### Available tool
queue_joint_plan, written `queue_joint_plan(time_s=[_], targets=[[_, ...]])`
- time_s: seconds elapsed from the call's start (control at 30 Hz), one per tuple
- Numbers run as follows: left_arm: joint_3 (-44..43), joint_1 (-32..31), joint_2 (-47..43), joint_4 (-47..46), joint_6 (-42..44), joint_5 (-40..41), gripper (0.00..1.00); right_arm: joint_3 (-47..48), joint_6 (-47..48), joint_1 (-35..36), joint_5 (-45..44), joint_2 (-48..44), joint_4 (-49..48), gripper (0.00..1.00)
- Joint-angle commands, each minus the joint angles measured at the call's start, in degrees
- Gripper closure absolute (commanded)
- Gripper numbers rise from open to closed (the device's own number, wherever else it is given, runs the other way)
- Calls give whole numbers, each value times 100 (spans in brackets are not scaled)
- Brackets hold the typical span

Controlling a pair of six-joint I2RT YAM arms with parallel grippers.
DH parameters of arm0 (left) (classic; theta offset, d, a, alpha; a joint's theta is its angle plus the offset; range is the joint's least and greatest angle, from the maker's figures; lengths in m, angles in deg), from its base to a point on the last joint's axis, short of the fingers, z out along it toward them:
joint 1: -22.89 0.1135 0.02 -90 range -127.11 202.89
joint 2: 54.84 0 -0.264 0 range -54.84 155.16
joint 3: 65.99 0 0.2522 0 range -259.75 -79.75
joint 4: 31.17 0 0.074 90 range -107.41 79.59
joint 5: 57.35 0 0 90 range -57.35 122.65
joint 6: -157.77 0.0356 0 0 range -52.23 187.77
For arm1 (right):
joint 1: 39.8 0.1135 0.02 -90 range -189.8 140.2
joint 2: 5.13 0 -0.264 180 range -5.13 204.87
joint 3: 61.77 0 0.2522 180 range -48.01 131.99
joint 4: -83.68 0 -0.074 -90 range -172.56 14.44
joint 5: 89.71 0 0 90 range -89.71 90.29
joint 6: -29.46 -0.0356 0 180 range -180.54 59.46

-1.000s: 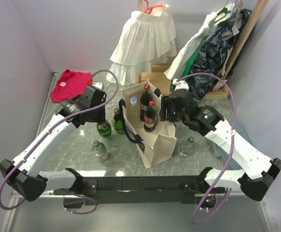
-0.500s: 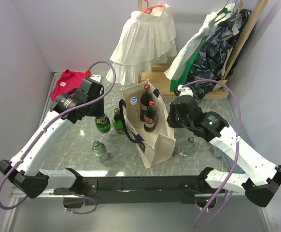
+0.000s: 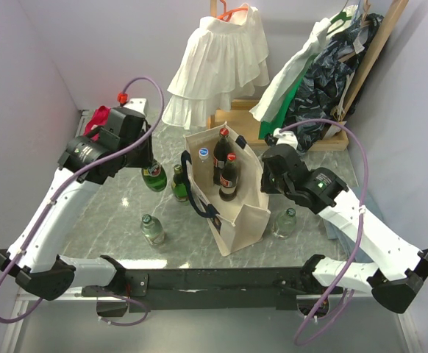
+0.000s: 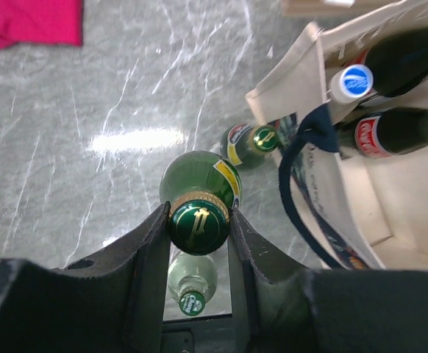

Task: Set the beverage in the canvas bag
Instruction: Place the drink in the canvas bag.

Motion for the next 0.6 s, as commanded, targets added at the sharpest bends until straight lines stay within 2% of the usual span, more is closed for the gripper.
queue_joint_plan(time_s=[0.0, 0.2, 0.57], targets=[[-623, 8, -138, -559, 89, -40, 99, 408, 105, -25, -532, 4, 279, 100], [-729, 8, -182, -664, 195, -198, 99, 601, 167, -16, -884, 65, 385, 100], [-1212, -123, -68, -752, 317, -409, 99, 444, 167, -16, -673, 74, 218, 100]])
